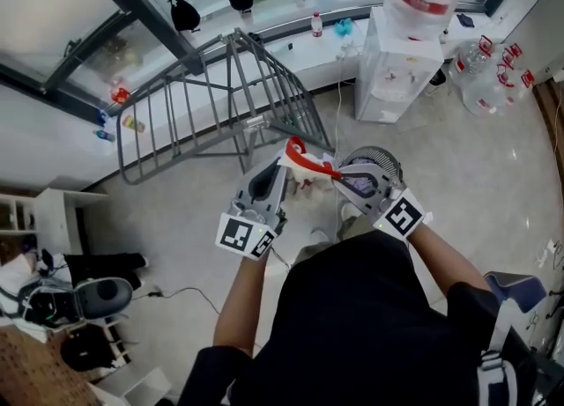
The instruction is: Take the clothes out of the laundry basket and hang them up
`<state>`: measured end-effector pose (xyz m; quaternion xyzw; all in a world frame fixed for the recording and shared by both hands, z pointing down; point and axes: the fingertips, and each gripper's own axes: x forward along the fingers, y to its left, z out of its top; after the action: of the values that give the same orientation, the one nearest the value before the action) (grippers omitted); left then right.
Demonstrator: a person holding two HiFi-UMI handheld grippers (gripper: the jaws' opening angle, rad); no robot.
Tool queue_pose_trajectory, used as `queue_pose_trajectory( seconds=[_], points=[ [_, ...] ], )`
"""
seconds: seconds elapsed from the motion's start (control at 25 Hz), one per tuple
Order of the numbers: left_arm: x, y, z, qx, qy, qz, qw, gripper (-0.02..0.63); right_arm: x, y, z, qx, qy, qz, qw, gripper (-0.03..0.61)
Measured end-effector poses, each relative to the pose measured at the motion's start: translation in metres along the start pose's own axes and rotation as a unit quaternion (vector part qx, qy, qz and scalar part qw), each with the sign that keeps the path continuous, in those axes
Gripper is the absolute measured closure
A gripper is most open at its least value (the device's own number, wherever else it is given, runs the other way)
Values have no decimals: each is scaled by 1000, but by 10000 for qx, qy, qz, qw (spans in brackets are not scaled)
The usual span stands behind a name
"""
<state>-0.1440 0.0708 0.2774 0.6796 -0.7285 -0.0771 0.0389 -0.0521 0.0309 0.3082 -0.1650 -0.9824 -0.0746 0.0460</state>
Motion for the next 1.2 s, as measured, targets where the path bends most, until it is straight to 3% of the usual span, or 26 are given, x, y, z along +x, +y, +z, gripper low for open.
queue_pose_trajectory(
  seconds=[0.16, 0.28, 0.4, 0.48, 0.6, 0.8, 0.92, 1.2],
  points=[
    [-17, 18, 30, 247, -218, 242, 9992, 601, 34, 10, 8, 185, -267, -159, 9993, 568],
    [-31, 31, 45, 329, -259, 399, 9983, 601, 54, 25, 16, 206, -448, 52, 9988, 562],
    [-44, 43, 58, 310, -376, 556, 9973, 601, 64, 39, 22, 425, -685, 416, 9959, 465],
    [-53, 52, 66, 277, -516, 674, 9960, 601, 64, 39, 24, 710, -860, 530, 9924, 448],
    [-63, 54, 76, 292, -642, 765, 9946, 601, 66, 36, 9, 761, -678, 566, 9932, 436],
    [-77, 53, 93, 351, -771, 820, 9930, 601, 99, 26, -11, 737, -93, 800, 9940, 359],
    [-88, 54, 103, 355, -876, 892, 9915, 601, 127, 25, -13, 1416, -74, 1159, 9831, 336],
    [-115, 57, 116, 435, -967, 1097, 9883, 601, 167, 68, -20, 2654, 88, 1978, 9436, 328]
  ],
)
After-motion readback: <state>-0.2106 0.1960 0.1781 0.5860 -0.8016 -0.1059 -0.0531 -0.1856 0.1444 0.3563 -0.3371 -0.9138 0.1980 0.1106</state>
